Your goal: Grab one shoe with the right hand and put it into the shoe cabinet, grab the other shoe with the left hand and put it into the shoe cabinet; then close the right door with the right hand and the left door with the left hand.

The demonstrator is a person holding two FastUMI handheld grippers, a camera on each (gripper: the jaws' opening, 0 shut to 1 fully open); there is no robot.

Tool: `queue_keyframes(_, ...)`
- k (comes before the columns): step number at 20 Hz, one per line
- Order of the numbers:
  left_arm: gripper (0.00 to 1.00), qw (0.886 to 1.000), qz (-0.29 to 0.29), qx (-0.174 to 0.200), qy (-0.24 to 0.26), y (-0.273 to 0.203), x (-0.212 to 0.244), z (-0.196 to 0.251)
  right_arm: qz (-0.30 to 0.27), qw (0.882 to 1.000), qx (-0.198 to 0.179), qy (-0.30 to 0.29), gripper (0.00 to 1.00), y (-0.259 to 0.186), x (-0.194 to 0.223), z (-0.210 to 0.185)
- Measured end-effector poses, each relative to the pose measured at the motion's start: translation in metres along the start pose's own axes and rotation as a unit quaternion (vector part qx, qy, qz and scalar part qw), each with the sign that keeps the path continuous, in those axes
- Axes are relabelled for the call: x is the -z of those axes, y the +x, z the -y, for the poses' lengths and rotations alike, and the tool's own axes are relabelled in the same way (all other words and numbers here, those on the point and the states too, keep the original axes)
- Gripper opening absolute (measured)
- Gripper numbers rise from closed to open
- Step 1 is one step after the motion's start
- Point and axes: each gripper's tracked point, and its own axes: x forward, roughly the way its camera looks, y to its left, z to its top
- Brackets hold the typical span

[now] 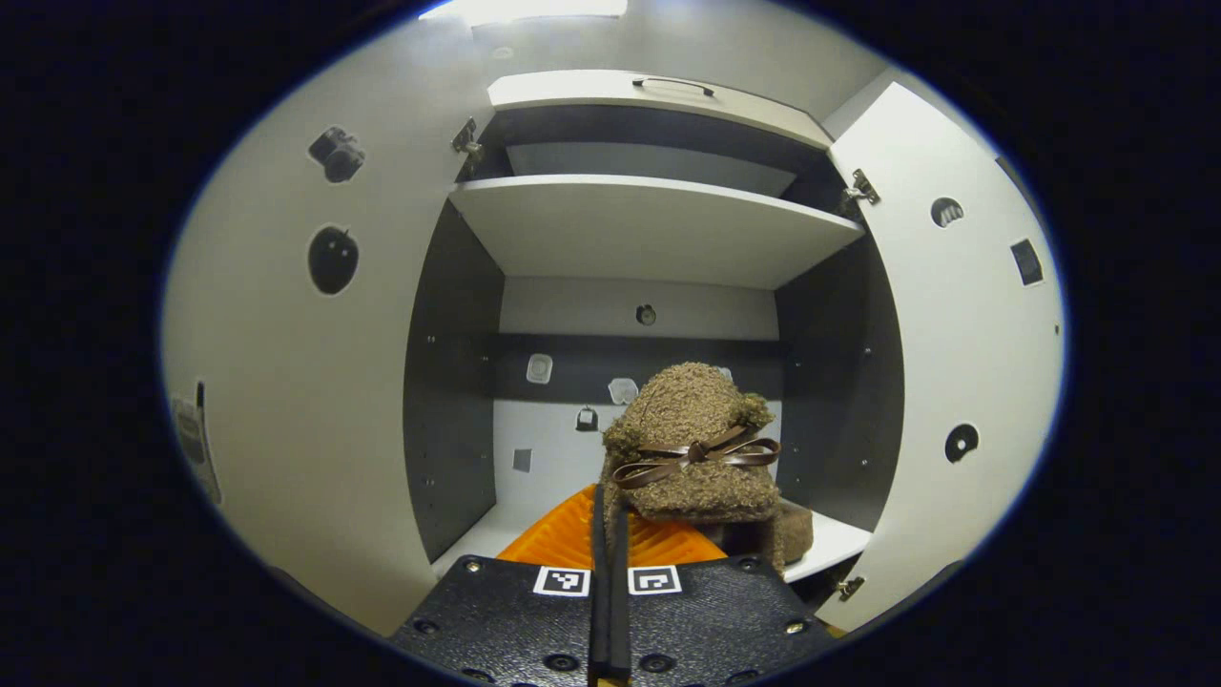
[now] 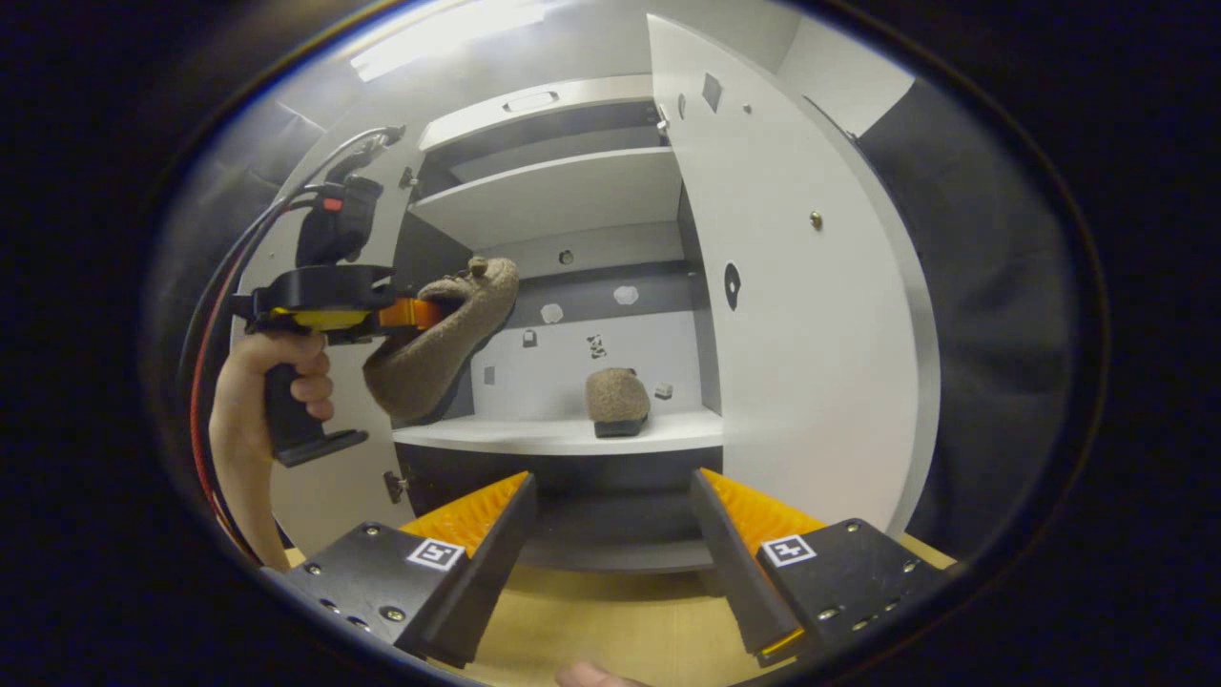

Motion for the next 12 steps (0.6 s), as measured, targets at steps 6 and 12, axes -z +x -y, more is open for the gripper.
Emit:
queue_keyframes(6,0.00,1.000,-0.005,-0.013,-0.025,0.069,0.011,-0.004,0.004,1.000,-0.010,0.014,0.97,0.000,-0.002,0.004)
queue_keyframes(12,0.00,0.997,-0.062,-0.031,-0.024,0.104,0.075,-0.019,-0.001,1.000,-0.011,0.021,0.99,0.002,0.006,0.006)
